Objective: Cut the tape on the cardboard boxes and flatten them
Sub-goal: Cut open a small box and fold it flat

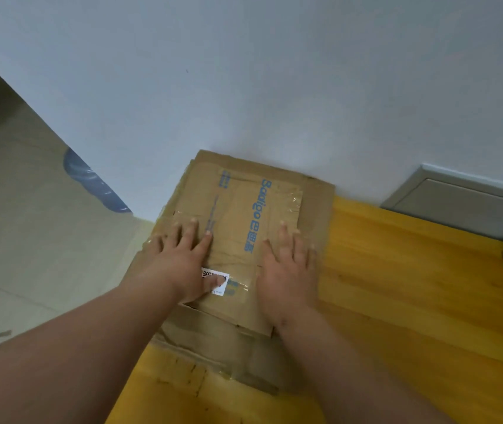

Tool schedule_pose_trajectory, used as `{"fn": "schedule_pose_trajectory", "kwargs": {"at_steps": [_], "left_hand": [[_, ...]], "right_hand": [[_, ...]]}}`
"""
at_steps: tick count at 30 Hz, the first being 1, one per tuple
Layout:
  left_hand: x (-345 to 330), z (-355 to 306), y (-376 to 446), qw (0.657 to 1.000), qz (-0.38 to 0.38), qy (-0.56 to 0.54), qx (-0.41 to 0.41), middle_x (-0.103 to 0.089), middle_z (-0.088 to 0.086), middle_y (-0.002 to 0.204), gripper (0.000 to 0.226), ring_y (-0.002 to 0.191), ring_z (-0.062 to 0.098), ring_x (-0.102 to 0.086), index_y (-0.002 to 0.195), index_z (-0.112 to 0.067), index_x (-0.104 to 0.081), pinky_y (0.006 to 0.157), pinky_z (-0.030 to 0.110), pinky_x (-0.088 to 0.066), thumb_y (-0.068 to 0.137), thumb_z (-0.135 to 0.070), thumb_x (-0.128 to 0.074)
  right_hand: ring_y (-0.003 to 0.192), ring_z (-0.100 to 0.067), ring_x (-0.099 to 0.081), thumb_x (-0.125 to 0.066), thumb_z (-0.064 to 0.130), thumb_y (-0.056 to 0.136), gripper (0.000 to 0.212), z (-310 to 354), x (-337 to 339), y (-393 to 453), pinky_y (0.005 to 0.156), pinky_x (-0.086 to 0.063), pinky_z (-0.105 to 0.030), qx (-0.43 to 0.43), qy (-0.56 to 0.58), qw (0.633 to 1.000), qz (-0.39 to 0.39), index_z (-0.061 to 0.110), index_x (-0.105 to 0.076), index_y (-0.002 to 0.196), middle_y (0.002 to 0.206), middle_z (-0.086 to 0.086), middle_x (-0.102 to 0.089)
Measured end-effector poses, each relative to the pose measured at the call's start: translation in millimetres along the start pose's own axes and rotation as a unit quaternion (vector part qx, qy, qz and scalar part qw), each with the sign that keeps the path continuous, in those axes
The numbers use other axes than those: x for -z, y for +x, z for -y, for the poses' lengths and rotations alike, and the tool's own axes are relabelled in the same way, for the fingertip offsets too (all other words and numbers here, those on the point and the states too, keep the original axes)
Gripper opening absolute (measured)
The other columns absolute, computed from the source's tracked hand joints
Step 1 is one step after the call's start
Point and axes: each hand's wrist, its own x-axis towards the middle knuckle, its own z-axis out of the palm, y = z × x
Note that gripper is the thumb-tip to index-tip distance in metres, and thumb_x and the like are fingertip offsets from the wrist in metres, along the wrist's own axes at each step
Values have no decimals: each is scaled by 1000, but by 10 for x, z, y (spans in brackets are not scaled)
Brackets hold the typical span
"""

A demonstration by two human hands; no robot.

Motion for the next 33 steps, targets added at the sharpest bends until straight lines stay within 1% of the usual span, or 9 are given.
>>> {"fn": "schedule_pose_trajectory", "kwargs": {"at_steps": [3, 5, 7, 12, 15, 20, 22, 25, 33], "left_hand": [[1, 2, 30, 995, -24, 77, -64, 29, -1, 161, 87, 149, 26, 23, 150, -38, 23, 116, 59, 11, 85, -82, -16], [21, -34, 56, 990, 4, 93, -102, 32, -2, 159, 77, 148, 29, 26, 142, -42, 33, 117, 58, 9, 90, -76, -13], [22, -79, 81, 990, 47, 89, -101, 34, -1, 158, 73, 146, 33, 29, 140, -41, 34, 119, 57, 4, 94, -72, -13], [59, -150, 108, 987, 87, 105, -85, 35, -1, 158, 75, 146, 34, 29, 146, -39, 31, 119, 59, 0, 95, -70, -15], [129, -178, 67, 987, 82, 114, -79, 31, -2, 160, 77, 148, 34, 24, 149, -37, 27, 119, 59, -3, 96, -69, -19], [327, -314, -112, 988, -49, 94, -116, 12, -2, 165, 79, 152, 26, 7, 157, -31, 0, 119, 56, -1, 93, -55, -39], [430, -489, -201, 983, -85, 96, -130, 9, -1, 166, 74, 152, 25, 6, 157, -30, -2, 119, 57, 1, 94, -48, -36], [599, -836, -349, 972, -119, 137, -150, 11, 2, 166, 70, 152, 26, 10, 157, -29, 2, 118, 58, 4, 98, -42, -33], [1060, -2219, -832, 949, -171, 166, -206, 12, 2, 165, 73, 151, 26, 14, 157, -32, 1, 118, 56, 7, 98, -52, -37]], "right_hand": [[149, -24, 20, -31, 40, 97, 66, 22, -104, -17, 113, 24, -49, 78, -28, 996, 18, 27, -7, 157, 163, -2, 21], [148, -21, 24, -19, 59, 94, 74, 17, -190, -45, 115, 22, -51, 78, -36, 995, 52, 28, 3, 157, 163, -1, 22], [146, -18, 30, -11, 68, 92, 78, -16, -276, -55, 115, 20, -53, 67, -41, 994, 76, 30, 11, 156, 161, 1, 26], [144, -17, 34, -11, 72, 91, 80, -37, -323, 4, 114, 23, -51, 56, -45, 992, 106, 31, 15, 155, 158, 3, 32], [147, -18, 28, -14, 71, 93, 78, -47, -242, 4, 111, 26, -54, 69, -48, 992, 99, 32, 11, 155, 160, 3, 28], [152, -20, 9, -23, 57, 96, 63, -265, 3, -235, 110, 24, -53, 60, -4, 998, 12, 37, -13, 155, 166, 3, 2], [152, -19, 5, -28, 53, 97, 61, -406, 97, -370, 111, 22, -52, 40, 8, 999, -1, 35, -19, 154, 166, 2, -5], [151, -20, 5, -32, 50, 99, 58, -663, 263, -577, 112, 20, -52, 18, 14, 1000, -6, 36, -18, 154, 166, 3, -4], [151, -20, 10, -34, 47, 101, 58, -1888, 878, -1453, 115, 15, -54, -75, 17, 996, -48, 33, -16, 154, 166, 4, 2]]}}
